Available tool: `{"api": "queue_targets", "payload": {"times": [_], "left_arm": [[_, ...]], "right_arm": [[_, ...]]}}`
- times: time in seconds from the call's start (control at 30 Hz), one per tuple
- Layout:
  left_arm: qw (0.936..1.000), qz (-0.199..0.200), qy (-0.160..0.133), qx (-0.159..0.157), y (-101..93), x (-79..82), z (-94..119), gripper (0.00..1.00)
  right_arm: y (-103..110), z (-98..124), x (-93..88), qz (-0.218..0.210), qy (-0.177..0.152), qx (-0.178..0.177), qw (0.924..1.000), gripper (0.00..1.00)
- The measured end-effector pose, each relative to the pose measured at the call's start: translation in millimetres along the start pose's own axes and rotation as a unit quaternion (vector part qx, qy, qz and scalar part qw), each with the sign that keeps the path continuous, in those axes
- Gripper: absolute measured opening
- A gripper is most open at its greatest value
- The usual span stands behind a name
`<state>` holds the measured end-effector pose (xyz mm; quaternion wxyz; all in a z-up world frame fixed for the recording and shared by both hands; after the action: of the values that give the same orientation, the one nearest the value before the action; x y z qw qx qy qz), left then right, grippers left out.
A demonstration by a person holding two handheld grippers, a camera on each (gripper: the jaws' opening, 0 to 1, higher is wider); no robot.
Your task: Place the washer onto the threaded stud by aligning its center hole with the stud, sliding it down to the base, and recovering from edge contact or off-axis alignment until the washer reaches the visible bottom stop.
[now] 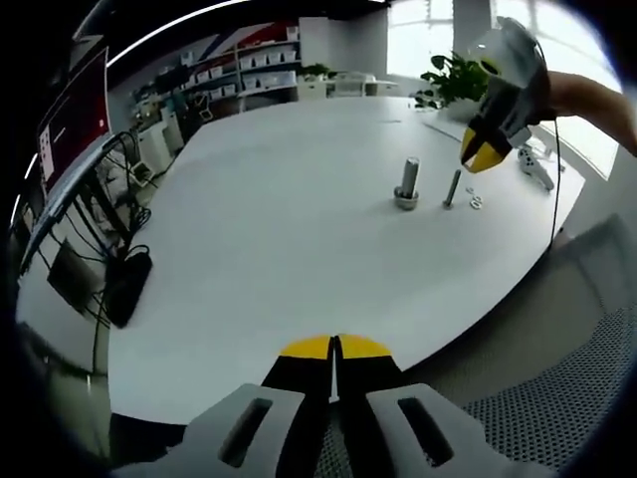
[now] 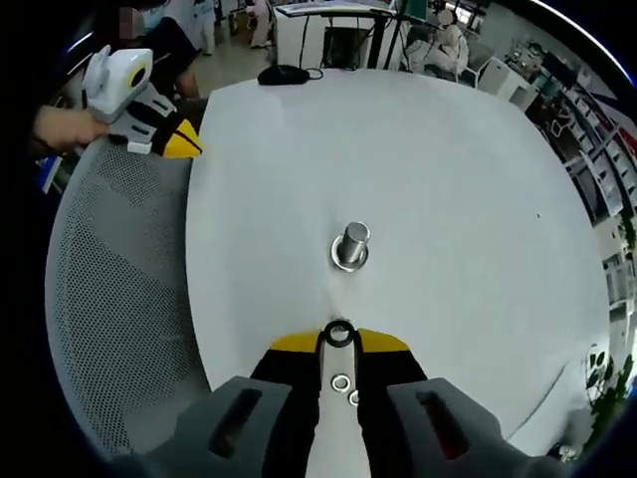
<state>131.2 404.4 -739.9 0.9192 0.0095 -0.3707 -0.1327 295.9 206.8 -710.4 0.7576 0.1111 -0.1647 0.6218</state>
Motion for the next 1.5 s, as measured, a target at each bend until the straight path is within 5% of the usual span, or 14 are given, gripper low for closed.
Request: {"api": "queue_targets", "payload": {"times": [1.5], "left_arm": [[0.9988,0.036,-0.035,0.005,6.9,6.2,2,0.0]], "right_arm": [[-1,-59,-24.8,0.023,0.06,0.02,0.9977,0.14]]}}
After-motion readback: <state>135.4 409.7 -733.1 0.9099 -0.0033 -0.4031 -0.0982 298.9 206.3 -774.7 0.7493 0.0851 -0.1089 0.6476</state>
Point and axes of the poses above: the point that each gripper's makers call its tool centre point, and the gripper's own axes: z roughly backward along the fingers, y roughly to its left, x roughly out of its top, the point moved 2 cm from there along z, roughly backward along the fingers, and after that the axes turned 9 degrees about -z, right-handed, at the moved point
